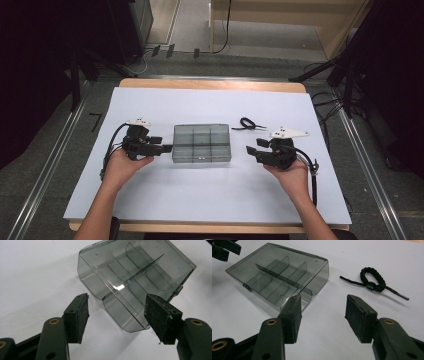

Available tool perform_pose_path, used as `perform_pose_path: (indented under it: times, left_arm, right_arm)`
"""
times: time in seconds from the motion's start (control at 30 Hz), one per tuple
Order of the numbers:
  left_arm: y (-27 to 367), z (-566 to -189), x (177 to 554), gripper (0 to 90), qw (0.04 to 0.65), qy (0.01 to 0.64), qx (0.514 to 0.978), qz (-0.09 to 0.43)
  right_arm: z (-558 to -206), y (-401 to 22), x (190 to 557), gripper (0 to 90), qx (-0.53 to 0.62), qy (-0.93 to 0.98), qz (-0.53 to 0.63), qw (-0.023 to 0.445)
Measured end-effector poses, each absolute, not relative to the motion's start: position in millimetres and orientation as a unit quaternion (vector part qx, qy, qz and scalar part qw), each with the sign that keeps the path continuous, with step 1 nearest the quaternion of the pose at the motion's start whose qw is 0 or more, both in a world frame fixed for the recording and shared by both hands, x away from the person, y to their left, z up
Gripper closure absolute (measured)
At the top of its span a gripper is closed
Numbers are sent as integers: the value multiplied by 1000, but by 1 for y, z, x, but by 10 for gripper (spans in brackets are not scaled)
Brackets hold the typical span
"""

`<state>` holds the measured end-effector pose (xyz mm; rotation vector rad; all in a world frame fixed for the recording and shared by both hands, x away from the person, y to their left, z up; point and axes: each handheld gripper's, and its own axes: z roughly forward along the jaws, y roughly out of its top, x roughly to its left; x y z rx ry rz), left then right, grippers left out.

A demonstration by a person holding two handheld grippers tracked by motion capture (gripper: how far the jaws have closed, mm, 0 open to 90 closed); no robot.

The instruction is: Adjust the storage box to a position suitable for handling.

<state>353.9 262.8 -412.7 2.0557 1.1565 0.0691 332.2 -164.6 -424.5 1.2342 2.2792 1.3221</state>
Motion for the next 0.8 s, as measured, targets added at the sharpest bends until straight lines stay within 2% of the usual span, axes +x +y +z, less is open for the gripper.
perform_pose_path:
  times: [0.8]
  left_arm:
    - [252,-410,340,321,389,434,812,32]
  right_arm:
    - [-416,-153,317,535,418,772,466,111]
